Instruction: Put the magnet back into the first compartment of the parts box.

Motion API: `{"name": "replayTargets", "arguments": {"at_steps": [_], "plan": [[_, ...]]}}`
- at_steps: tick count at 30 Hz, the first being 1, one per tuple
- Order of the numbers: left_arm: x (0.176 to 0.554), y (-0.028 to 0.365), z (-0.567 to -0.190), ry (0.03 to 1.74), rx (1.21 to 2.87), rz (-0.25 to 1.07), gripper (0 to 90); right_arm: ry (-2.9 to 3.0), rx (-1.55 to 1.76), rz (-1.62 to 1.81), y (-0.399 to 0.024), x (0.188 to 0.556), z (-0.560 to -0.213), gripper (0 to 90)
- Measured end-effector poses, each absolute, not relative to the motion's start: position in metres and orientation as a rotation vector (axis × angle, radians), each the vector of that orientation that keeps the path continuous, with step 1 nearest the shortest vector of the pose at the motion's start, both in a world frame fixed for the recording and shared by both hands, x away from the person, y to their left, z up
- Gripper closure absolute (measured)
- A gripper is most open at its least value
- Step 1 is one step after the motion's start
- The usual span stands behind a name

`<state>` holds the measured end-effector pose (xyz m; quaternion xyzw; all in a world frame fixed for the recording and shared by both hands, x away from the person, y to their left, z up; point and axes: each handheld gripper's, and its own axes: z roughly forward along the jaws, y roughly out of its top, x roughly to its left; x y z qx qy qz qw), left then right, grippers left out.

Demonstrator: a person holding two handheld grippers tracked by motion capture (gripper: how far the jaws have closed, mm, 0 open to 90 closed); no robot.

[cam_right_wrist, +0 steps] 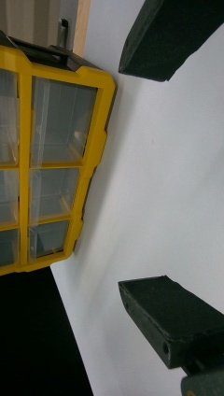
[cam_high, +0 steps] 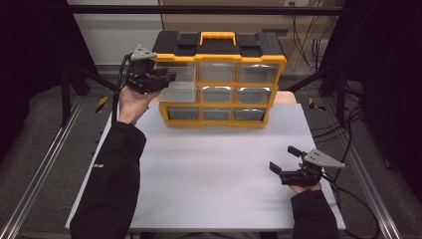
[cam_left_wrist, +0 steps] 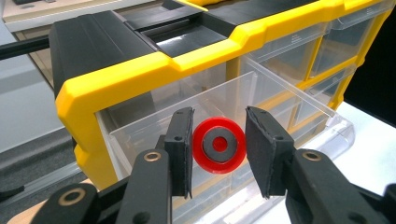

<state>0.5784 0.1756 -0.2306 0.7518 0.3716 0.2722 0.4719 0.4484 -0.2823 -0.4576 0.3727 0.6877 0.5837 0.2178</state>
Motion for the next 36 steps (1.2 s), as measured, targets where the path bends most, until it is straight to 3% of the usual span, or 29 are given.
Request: {"name": "replayTargets", "arguments": {"at_steps": [17,36], "plan": [[0.582,0.175,-0.232,0.944,1.835,0.665,60.7,1.9,1.026,1.618,-0.283,0.449,-0.458,0.5],[0.553,0.192,-0.226,0.85,1.726,0.71,31.0,1.901,1.028,1.62,-0.283,0.449,-0.457,0.5]]}}
